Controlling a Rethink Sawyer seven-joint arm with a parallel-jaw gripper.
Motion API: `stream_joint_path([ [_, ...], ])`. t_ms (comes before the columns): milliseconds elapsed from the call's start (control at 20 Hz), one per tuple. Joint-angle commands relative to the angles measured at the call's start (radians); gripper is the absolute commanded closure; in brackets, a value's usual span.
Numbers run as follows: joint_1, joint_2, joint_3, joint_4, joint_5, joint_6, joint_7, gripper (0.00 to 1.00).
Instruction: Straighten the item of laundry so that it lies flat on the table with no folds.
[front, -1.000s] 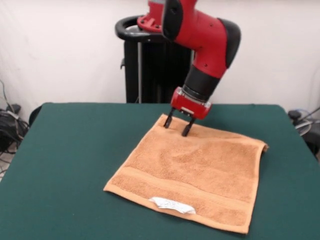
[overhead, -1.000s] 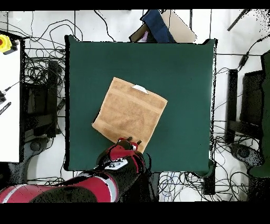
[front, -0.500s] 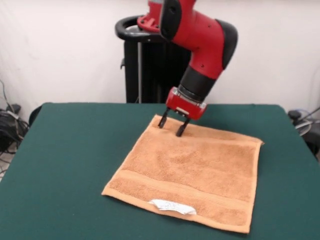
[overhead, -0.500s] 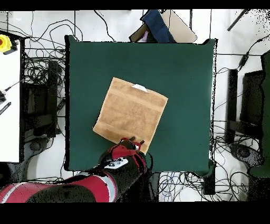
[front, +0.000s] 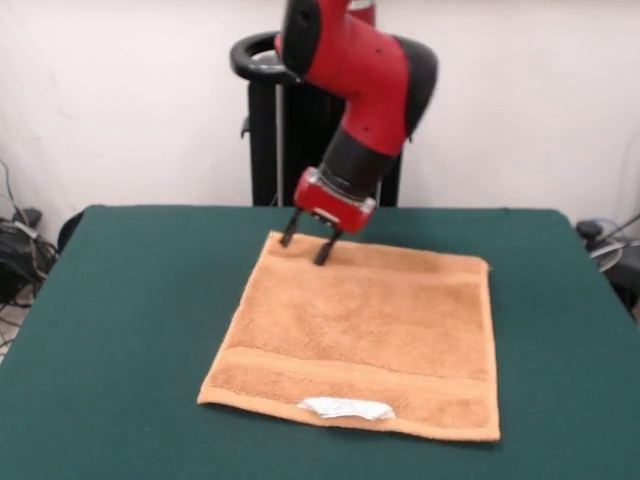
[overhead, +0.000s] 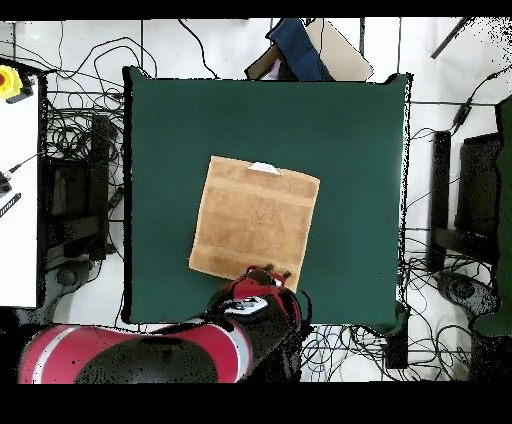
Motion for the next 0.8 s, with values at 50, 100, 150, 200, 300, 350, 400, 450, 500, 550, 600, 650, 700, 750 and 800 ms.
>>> stream_joint_path([
  [50, -0.123, 0.133, 0.002, -0.04, -0.134, 0.033, -0.023, 0.0],
  [100, -0.137, 0.135, -0.004, -0.033, -0.161, 0.031, -0.026, 0.0],
  [150, -0.147, 0.138, -0.013, -0.028, -0.181, 0.027, -0.028, 0.0],
  [200, -0.155, 0.141, -0.02, -0.025, -0.201, 0.025, -0.027, 0.0],
  [300, -0.167, 0.147, -0.028, -0.026, -0.233, 0.016, -0.019, 0.0],
  [350, -0.171, 0.147, -0.028, -0.027, -0.242, 0.014, -0.011, 0.0],
  [400, -0.176, 0.141, -0.019, -0.03, -0.251, 0.009, -0.001, 0.0],
  [450, -0.203, 0.12, 0.016, -0.032, -0.272, 0.007, 0.003, 0.0],
  [500, -0.243, 0.075, 0.075, -0.026, -0.302, 0.012, 0.005, 0.0],
  [550, -0.282, 0.03, 0.133, -0.02, -0.333, 0.018, 0.006, 0.0],
  [600, -0.322, -0.031, 0.202, -0.011, -0.362, 0.065, -0.009, 0.0],
  [650, -0.352, -0.088, 0.259, 0.003, -0.385, 0.066, 0.001, 0.0],
  [700, -0.374, -0.136, 0.309, 0.015, -0.397, 0.083, 0.006, 0.0],
  [750, -0.399, -0.179, 0.36, 0.026, -0.405, 0.095, 0.016, 0.0],
  [800, -0.418, -0.219, 0.404, 0.035, -0.402, 0.116, 0.023, 0.0],
])
